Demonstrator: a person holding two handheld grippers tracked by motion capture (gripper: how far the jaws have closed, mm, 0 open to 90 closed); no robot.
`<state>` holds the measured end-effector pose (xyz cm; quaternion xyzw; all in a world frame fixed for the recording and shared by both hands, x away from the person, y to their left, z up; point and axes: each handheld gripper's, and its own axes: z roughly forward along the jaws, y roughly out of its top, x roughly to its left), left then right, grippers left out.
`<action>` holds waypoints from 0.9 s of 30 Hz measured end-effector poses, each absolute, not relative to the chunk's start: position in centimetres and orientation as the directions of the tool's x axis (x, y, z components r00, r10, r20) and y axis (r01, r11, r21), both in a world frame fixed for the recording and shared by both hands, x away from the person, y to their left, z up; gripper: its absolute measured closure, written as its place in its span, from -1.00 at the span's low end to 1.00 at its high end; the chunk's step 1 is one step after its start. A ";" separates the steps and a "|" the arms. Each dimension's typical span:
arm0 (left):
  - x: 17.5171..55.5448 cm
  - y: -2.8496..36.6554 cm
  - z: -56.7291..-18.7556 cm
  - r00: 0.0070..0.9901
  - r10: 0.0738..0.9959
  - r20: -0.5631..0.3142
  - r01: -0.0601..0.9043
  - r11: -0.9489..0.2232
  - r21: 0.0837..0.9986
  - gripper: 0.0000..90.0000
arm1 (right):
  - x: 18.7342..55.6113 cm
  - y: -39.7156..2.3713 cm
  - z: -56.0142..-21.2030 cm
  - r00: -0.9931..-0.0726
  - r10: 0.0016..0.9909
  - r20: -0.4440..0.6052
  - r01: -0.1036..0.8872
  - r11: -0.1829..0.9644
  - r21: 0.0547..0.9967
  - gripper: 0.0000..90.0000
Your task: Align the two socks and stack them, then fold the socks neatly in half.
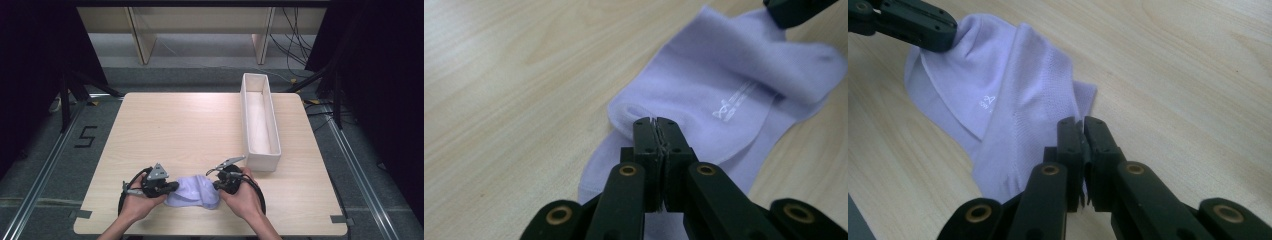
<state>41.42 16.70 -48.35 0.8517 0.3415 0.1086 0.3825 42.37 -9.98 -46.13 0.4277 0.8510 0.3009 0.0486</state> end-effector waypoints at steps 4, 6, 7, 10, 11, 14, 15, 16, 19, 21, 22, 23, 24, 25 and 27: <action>41.0 16.9 -47.4 0.744 0.665 -0.065 0.476 -0.459 0.750 0.96 | 42.2 -10.2 -45.9 -0.629 0.757 0.178 0.695 0.445 0.565 0.93; 40.7 17.1 -47.1 0.739 0.671 -0.068 0.474 -0.445 0.759 0.96 | 42.1 -10.3 -45.7 -0.629 0.758 0.173 0.688 0.439 0.577 0.93; 40.7 17.1 -47.1 0.739 0.671 -0.068 0.474 -0.445 0.759 0.96 | 42.1 -10.3 -45.7 -0.629 0.758 0.173 0.688 0.439 0.577 0.93; 40.4 17.6 -47.0 0.729 0.680 -0.072 0.473 -0.426 0.771 0.96 | 42.0 -10.2 -45.6 -0.626 0.759 0.178 0.690 0.432 0.581 0.93; 40.3 17.7 -47.0 0.731 0.678 -0.074 0.471 -0.423 0.774 0.96 | 41.9 -10.2 -45.5 -0.623 0.760 0.184 0.693 0.427 0.581 0.93; 40.0 18.0 -46.8 0.721 0.689 -0.074 0.470 -0.408 0.783 0.96 | 41.9 -10.2 -45.2 -0.623 0.762 0.178 0.686 0.424 0.591 0.93; 40.0 18.2 -46.7 0.723 0.688 -0.064 0.460 -0.411 0.787 0.96 | 41.9 -10.3 -45.1 -0.623 0.762 0.176 0.687 0.425 0.590 0.93; 40.0 18.3 -46.6 0.726 0.685 -0.066 0.456 -0.407 0.791 0.96 | 41.9 -10.3 -45.0 -0.621 0.763 0.182 0.689 0.420 0.591 0.93; 39.8 18.5 -46.1 0.707 0.702 -0.087 0.455 -0.357 0.816 0.96 | 41.9 -10.3 -44.5 -0.615 0.768 0.180 0.688 0.411 0.598 0.93; 39.7 18.8 -45.8 0.700 0.709 -0.083 0.450 -0.348 0.823 0.96 | 41.9 -10.4 -44.3 -0.631 0.758 0.166 0.666 0.419 0.617 0.93; 39.7 19.1 -45.6 0.706 0.706 -0.067 0.442 -0.364 0.820 0.96 | 42.0 -10.5 -44.2 -0.633 0.757 0.164 0.663 0.419 0.620 0.93; 39.6 19.1 -45.6 0.697 0.713 -0.083 0.445 -0.339 0.829 0.96 | 42.0 -10.5 -44.2 -0.628 0.760 0.166 0.665 0.413 0.622 0.93; 39.5 19.3 -45.5 0.693 0.717 -0.076 0.446 -0.345 0.826 0.96 | 41.9 -10.5 -44.2 -0.623 0.763 0.172 0.670 0.408 0.620 0.93; 39.5 19.4 -45.5 0.696 0.715 -0.068 0.442 -0.352 0.825 0.96 | 42.0 -10.6 -44.2 -0.627 0.761 0.170 0.666 0.409 0.624 0.93; 39.3 19.7 -45.4 0.695 0.716 -0.066 0.446 -0.356 0.821 0.96 | 42.1 -10.7 -44.3 -0.638 0.753 0.160 0.650 0.416 0.636 0.93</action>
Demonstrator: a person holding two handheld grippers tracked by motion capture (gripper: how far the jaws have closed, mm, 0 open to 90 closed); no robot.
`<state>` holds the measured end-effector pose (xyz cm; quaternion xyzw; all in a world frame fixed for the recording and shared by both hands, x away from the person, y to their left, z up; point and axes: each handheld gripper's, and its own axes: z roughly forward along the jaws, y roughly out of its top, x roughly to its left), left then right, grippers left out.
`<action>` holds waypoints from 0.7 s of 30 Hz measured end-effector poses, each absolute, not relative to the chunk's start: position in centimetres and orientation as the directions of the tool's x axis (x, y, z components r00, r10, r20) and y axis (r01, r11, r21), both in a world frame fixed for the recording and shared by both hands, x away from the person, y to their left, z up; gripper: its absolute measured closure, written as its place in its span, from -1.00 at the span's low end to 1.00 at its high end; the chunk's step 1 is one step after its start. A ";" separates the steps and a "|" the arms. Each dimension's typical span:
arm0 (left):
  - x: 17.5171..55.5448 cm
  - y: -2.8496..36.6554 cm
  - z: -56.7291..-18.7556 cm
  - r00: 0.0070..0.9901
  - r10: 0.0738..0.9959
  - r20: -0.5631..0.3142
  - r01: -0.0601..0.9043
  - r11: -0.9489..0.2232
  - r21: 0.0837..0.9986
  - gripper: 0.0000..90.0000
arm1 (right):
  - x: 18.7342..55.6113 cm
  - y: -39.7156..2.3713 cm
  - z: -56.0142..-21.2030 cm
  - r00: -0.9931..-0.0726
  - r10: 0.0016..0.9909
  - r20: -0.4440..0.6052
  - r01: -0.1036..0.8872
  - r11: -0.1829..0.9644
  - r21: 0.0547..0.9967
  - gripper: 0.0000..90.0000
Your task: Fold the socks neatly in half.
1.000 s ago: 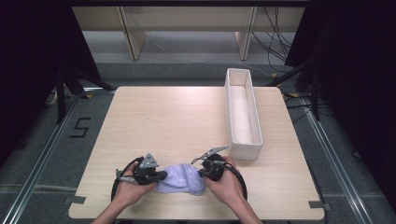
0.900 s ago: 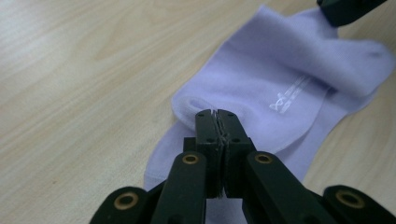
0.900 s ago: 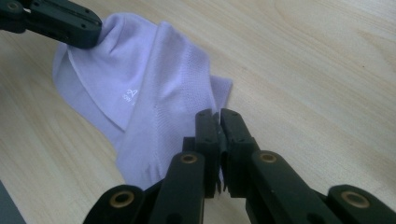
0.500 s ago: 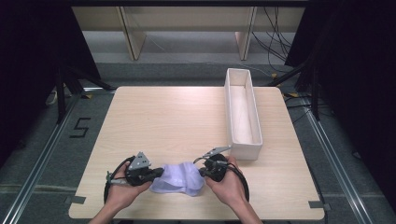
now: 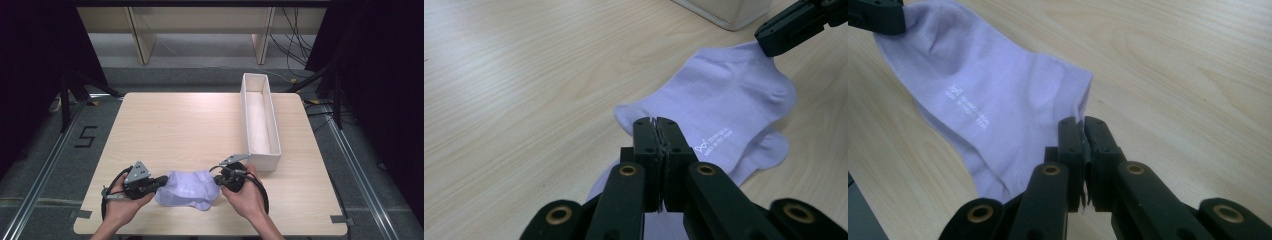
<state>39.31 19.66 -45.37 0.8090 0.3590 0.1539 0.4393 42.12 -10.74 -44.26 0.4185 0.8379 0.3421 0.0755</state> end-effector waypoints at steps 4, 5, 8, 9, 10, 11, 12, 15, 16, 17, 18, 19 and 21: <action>38.9 20.1 -45.3 0.680 0.730 -0.072 0.441 -0.328 0.835 0.96 | 41.9 -10.9 -44.2 -0.624 0.764 0.164 0.656 0.398 0.641 0.93; 38.8 20.2 -45.2 0.680 0.730 -0.070 0.440 -0.330 0.835 0.96 | 42.0 -11.0 -44.2 -0.631 0.757 0.168 0.649 0.397 0.649 0.93; 38.6 20.6 -45.2 0.676 0.734 -0.068 0.438 -0.326 0.838 0.96 | 41.9 -11.0 -44.1 -0.628 0.761 0.162 0.642 0.389 0.661 0.93; 38.5 20.7 -45.2 0.676 0.734 -0.070 0.437 -0.322 0.840 0.96 | 41.8 -11.0 -44.1 -0.624 0.762 0.172 0.649 0.383 0.658 0.93; 38.4 20.8 -45.2 0.675 0.734 -0.073 0.438 -0.319 0.841 0.96 | 41.7 -10.9 -44.0 -0.620 0.764 0.180 0.654 0.377 0.656 0.93; 38.2 20.9 -45.2 0.671 0.738 -0.074 0.436 -0.313 0.844 0.96 | 41.5 -10.9 -43.9 -0.614 0.768 0.180 0.656 0.370 0.657 0.93; 38.2 21.0 -45.3 0.666 0.742 -0.076 0.437 -0.305 0.846 0.96 | 41.5 -10.9 -43.9 -0.623 0.763 0.173 0.647 0.378 0.662 0.93; 37.9 21.3 -45.4 0.660 0.747 -0.078 0.446 -0.307 0.841 0.95 | 41.5 -10.7 -44.1 -0.625 0.761 0.177 0.638 0.367 0.677 0.93; 37.8 21.5 -45.5 0.661 0.747 -0.077 0.447 -0.308 0.840 0.95 | 41.4 -10.7 -43.9 -0.623 0.762 0.175 0.646 0.376 0.664 0.93; 37.7 21.5 -45.6 0.663 0.744 -0.084 0.445 -0.302 0.843 0.95 | 41.3 -10.6 -43.9 -0.617 0.764 0.186 0.654 0.366 0.662 0.93; 37.6 21.5 -45.7 0.659 0.747 -0.086 0.447 -0.298 0.843 0.95 | 41.4 -10.6 -44.0 -0.630 0.756 0.179 0.642 0.377 0.667 0.93; 37.5 21.6 -45.8 0.661 0.745 -0.086 0.450 -0.302 0.841 0.95 | 41.4 -10.5 -43.9 -0.630 0.756 0.176 0.642 0.380 0.666 0.93; 37.5 21.8 -46.1 0.659 0.747 -0.083 0.457 -0.310 0.834 0.95 | 41.4 -10.4 -44.0 -0.644 0.746 0.172 0.632 0.391 0.669 0.93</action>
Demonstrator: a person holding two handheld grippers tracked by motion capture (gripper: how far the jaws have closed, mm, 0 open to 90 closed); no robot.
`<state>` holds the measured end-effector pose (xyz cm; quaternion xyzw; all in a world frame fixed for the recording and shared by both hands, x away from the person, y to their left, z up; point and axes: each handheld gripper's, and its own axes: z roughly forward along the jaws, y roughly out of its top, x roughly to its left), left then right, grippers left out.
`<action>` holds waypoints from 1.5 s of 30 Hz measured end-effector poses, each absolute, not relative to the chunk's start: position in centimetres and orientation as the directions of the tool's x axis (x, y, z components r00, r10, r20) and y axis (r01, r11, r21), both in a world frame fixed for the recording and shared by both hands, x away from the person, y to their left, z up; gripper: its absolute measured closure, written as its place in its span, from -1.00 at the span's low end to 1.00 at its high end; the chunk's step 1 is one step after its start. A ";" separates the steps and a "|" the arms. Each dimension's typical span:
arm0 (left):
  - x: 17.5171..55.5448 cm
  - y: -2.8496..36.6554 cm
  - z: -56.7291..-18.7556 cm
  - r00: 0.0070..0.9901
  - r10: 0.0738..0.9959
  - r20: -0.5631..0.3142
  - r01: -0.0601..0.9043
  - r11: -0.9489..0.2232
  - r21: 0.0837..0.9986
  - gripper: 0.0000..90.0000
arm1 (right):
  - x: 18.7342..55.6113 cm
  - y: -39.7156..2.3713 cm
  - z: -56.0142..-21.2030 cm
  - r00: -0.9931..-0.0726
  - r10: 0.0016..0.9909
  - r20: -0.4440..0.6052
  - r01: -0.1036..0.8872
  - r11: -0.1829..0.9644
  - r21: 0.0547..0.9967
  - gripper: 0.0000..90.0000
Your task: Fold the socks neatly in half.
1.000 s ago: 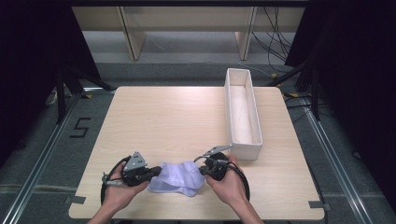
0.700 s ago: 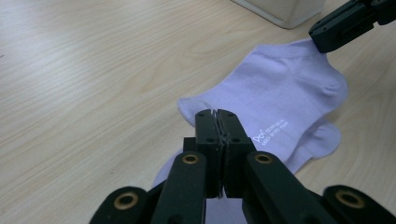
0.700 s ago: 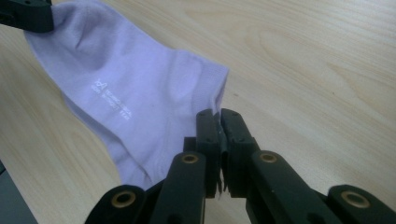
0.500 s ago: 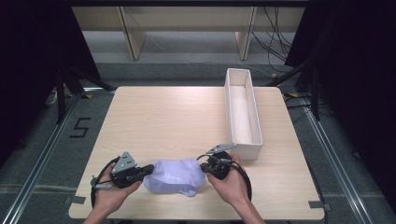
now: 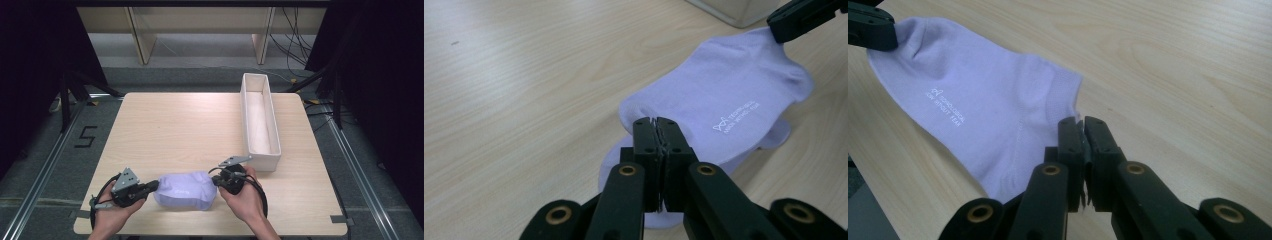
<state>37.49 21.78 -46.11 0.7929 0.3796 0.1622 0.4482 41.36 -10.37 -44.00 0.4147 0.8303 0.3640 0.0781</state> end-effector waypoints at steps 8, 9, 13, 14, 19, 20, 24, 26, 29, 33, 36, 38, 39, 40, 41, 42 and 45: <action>37.2 22.2 -47.5 0.639 0.765 -0.082 0.476 -0.310 0.823 0.95 | 40.8 -9.6 -44.7 -0.635 0.750 0.184 0.654 0.396 0.644 0.93; 37.2 22.4 -47.6 0.637 0.767 -0.084 0.484 -0.312 0.818 0.95 | 40.9 -9.6 -44.9 -0.646 0.743 0.177 0.644 0.405 0.650 0.93; 37.3 22.8 -48.1 0.635 0.768 -0.078 0.491 -0.324 0.808 0.95 | 40.8 -9.3 -44.9 -0.641 0.746 0.181 0.652 0.404 0.642 0.93; 37.1 22.7 -48.2 0.624 0.777 -0.082 0.501 -0.317 0.806 0.95 | 40.9 -9.3 -45.0 -0.643 0.746 0.176 0.648 0.407 0.643 0.93; 37.2 22.6 -49.1 0.630 0.771 -0.090 0.498 -0.312 0.809 0.95 | 40.6 -9.1 -45.4 -0.631 0.755 0.179 0.664 0.406 0.628 0.93; 37.1 22.5 -49.3 0.631 0.771 -0.085 0.500 -0.321 0.804 0.95 | 40.6 -9.0 -45.7 -0.633 0.754 0.173 0.664 0.415 0.623 0.93; 37.0 22.3 -49.4 0.629 0.773 -0.087 0.500 -0.316 0.806 0.95 | 40.5 -9.0 -45.7 -0.633 0.754 0.175 0.666 0.415 0.620 0.93; 37.0 22.2 -49.4 0.638 0.766 -0.083 0.498 -0.327 0.803 0.95 | 40.5 -9.1 -45.5 -0.637 0.752 0.170 0.660 0.418 0.625 0.93; 37.2 22.1 -49.6 0.639 0.766 -0.072 0.498 -0.340 0.798 0.95 | 40.6 -9.1 -45.5 -0.632 0.756 0.169 0.663 0.414 0.624 0.93; 37.2 22.0 -50.0 0.648 0.759 -0.059 0.505 -0.371 0.780 0.95 | 40.8 -9.0 -46.3 -0.624 0.763 0.165 0.679 0.426 0.597 0.92; 37.2 22.0 -50.1 0.648 0.759 -0.066 0.507 -0.365 0.781 0.94 | 40.9 -9.1 -46.8 -0.625 0.762 0.166 0.683 0.432 0.589 0.91; 37.2 22.0 -50.1 0.651 0.757 -0.061 0.512 -0.378 0.772 0.94 | 40.9 -9.1 -47.0 -0.620 0.766 0.171 0.691 0.430 0.581 0.91; 37.3 22.0 -50.2 0.645 0.762 -0.061 0.509 -0.369 0.778 0.93 | 41.0 -9.2 -47.1 -0.622 0.765 0.168 0.689 0.432 0.582 0.90; 37.3 22.0 -50.2 0.647 0.760 -0.060 0.509 -0.372 0.776 0.92 | 41.1 -9.1 -47.2 -0.617 0.769 0.169 0.694 0.431 0.577 0.90; 37.3 22.0 -50.2 0.647 0.760 -0.060 0.509 -0.372 0.776 0.92 | 41.1 -9.1 -47.2 -0.617 0.769 0.169 0.694 0.431 0.577 0.90; 37.3 22.0 -50.2 0.653 0.755 -0.061 0.510 -0.379 0.772 0.92 | 41.1 -9.1 -47.2 -0.615 0.771 0.166 0.695 0.431 0.575 0.90; 37.4 22.0 -50.2 0.651 0.757 -0.064 0.515 -0.378 0.769 0.90 | 41.1 -9.2 -47.2 -0.617 0.771 0.157 0.694 0.438 0.572 0.89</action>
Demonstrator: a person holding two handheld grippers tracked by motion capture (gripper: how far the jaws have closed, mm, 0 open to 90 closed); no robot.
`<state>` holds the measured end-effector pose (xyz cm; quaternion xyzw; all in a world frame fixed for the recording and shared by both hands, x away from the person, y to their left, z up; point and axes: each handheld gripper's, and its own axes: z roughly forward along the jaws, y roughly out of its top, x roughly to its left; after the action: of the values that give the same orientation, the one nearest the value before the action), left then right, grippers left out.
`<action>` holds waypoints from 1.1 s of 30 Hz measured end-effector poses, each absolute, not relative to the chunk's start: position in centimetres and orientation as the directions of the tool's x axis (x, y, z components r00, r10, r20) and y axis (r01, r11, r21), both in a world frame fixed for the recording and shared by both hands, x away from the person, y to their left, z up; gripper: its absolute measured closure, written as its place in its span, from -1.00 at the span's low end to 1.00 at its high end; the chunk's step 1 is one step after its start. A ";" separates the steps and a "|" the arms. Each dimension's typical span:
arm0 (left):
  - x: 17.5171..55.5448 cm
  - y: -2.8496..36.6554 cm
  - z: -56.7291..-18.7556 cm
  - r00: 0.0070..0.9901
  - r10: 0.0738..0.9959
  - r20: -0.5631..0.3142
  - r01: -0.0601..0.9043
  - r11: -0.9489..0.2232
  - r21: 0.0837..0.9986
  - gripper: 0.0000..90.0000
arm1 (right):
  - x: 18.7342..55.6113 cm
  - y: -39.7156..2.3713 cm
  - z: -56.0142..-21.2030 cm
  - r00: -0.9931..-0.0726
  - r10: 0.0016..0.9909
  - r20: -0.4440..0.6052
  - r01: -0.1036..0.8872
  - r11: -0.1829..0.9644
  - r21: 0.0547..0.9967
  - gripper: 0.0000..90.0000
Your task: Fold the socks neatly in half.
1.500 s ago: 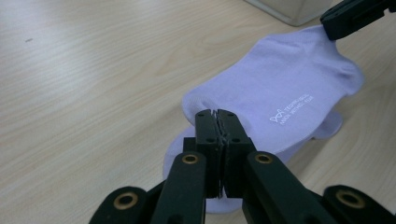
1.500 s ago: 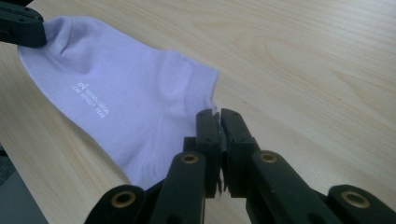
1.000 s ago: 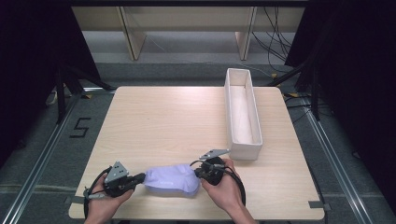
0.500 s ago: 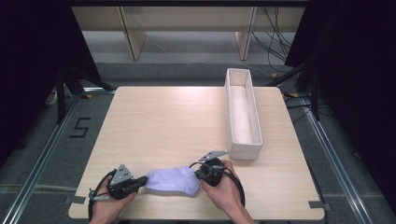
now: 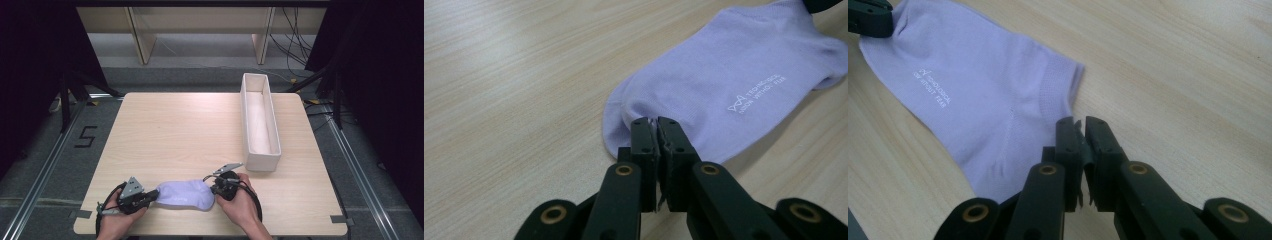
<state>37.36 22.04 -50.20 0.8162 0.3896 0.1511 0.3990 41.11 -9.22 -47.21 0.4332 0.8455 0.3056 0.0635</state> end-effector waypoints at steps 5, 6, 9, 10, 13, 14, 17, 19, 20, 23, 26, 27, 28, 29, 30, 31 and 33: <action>37.3 22.3 -49.6 0.637 0.768 -0.071 0.516 -0.356 0.779 0.38 | 41.1 -9.3 -47.1 -0.620 0.769 0.155 0.688 0.438 0.578 0.82; 37.2 22.4 -49.3 0.626 0.777 -0.074 0.514 -0.339 0.788 0.38 | 41.1 -9.3 -47.1 -0.620 0.769 0.155 0.688 0.438 0.578 0.82; 37.2 22.6 -47.9 0.613 0.787 -0.068 0.476 -0.300 0.827 0.26 | 41.0 -9.4 -46.3 -0.612 0.779 0.139 0.676 0.424 0.603 0.81; 37.3 22.5 -47.5 0.619 0.783 -0.055 0.456 -0.302 0.837 0.25 | 41.0 -9.3 -46.1 -0.612 0.780 0.130 0.667 0.421 0.614 0.79; 37.7 21.8 -47.1 0.647 0.761 -0.058 0.438 -0.308 0.845 0.41 | 41.3 -8.9 -45.8 -0.635 0.761 0.133 0.645 0.427 0.634 0.75; 37.9 21.4 -47.2 0.658 0.751 -0.052 0.433 -0.321 0.842 0.51 | 41.5 -8.7 -45.9 -0.646 0.753 0.127 0.637 0.440 0.633 0.76; 38.6 20.3 -48.1 0.685 0.728 -0.035 0.446 -0.382 0.809 0.66 | 41.8 -8.0 -46.5 -0.651 0.748 0.131 0.649 0.458 0.608 0.72; 39.0 20.1 -48.7 0.694 0.720 -0.022 0.453 -0.413 0.790 0.68 | 42.2 -7.7 -47.2 -0.657 0.743 0.127 0.653 0.477 0.588 0.73; 39.2 20.0 -48.9 0.705 0.709 -0.013 0.456 -0.439 0.774 0.69 | 42.3 -7.6 -47.4 -0.652 0.747 0.131 0.660 0.474 0.583 0.78; 39.4 19.7 -49.7 0.702 0.712 -0.023 0.472 -0.440 0.764 0.73 | 42.5 -7.8 -48.0 -0.645 0.748 0.154 0.677 0.467 0.568 0.93; 39.5 19.7 -50.0 0.706 0.708 -0.014 0.477 -0.462 0.748 0.74 | 42.6 -7.9 -48.1 -0.645 0.747 0.163 0.678 0.460 0.573 0.92; 39.6 19.8 -50.0 0.714 0.700 -0.005 0.474 -0.479 0.739 0.74 | 42.6 -7.9 -48.1 -0.636 0.753 0.169 0.687 0.452 0.569 0.92; 39.6 19.6 -50.1 0.708 0.707 -0.008 0.477 -0.469 0.744 0.74 | 42.6 -8.0 -48.1 -0.638 0.753 0.162 0.684 0.457 0.569 0.91; 39.6 19.5 -50.2 0.703 0.711 -0.016 0.481 -0.459 0.747 0.74 | 42.7 -8.0 -48.2 -0.640 0.752 0.158 0.679 0.457 0.574 0.90; 39.6 19.5 -50.2 0.705 0.709 -0.013 0.479 -0.462 0.747 0.74 | 42.7 -8.1 -48.3 -0.643 0.750 0.153 0.676 0.461 0.575 0.89; 39.6 19.4 -50.3 0.703 0.711 -0.014 0.479 -0.460 0.748 0.74 | 42.7 -8.1 -48.3 -0.644 0.750 0.153 0.674 0.462 0.576 0.88; 39.6 19.4 -50.3 0.701 0.713 -0.019 0.482 -0.454 0.749 0.73 | 42.6 -8.2 -48.3 -0.643 0.750 0.157 0.677 0.460 0.574 0.83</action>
<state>39.56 19.43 -50.29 0.8391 0.3561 0.1512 0.3824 42.64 -8.15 -48.30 0.4185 0.8524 0.3078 0.0592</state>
